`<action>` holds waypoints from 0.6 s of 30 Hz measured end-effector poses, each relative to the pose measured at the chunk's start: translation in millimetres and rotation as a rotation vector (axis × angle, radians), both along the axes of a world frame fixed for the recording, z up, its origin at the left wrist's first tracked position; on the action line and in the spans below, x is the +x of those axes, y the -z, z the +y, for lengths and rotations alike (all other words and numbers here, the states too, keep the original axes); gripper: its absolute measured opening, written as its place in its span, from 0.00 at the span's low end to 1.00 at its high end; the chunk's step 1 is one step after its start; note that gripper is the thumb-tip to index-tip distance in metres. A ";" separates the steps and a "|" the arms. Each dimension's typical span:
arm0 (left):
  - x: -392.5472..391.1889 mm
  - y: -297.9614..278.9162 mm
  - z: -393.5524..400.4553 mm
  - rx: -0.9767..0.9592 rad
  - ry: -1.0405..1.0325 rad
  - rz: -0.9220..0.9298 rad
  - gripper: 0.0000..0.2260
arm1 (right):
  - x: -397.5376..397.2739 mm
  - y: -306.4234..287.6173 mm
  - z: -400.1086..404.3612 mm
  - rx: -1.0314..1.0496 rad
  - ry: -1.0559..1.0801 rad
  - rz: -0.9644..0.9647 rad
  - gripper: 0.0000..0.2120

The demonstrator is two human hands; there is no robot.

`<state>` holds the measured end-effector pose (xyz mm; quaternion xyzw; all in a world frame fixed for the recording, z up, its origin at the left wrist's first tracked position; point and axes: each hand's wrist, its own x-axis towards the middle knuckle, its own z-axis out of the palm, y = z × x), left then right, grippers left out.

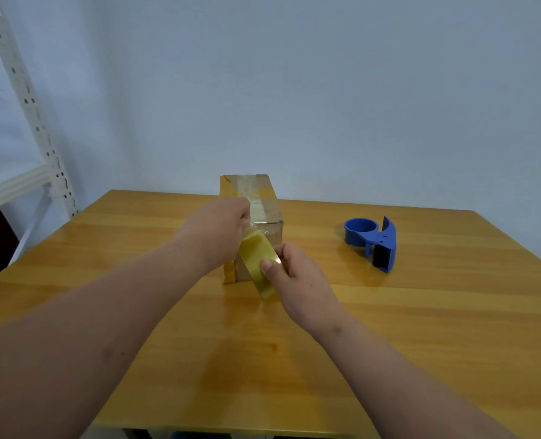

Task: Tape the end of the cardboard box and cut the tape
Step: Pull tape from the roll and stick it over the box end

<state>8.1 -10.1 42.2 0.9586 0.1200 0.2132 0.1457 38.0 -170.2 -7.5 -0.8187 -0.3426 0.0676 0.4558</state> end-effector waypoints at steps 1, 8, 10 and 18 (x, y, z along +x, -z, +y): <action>1.3 -3.6 1.7 0.001 0.007 -0.011 0.07 | 2.7 -1.2 3.3 -0.020 0.028 0.024 0.09; 25.8 -20.3 16.0 0.034 0.076 0.072 0.08 | 23.5 -1.0 22.5 -0.039 0.207 0.285 0.15; 38.6 -31.1 18.6 0.055 0.114 0.088 0.07 | 28.8 -3.8 24.8 -0.037 0.236 0.318 0.16; 76.2 -39.9 48.0 -0.049 0.173 0.235 0.04 | 29.8 -11.8 30.2 0.074 0.185 0.437 0.10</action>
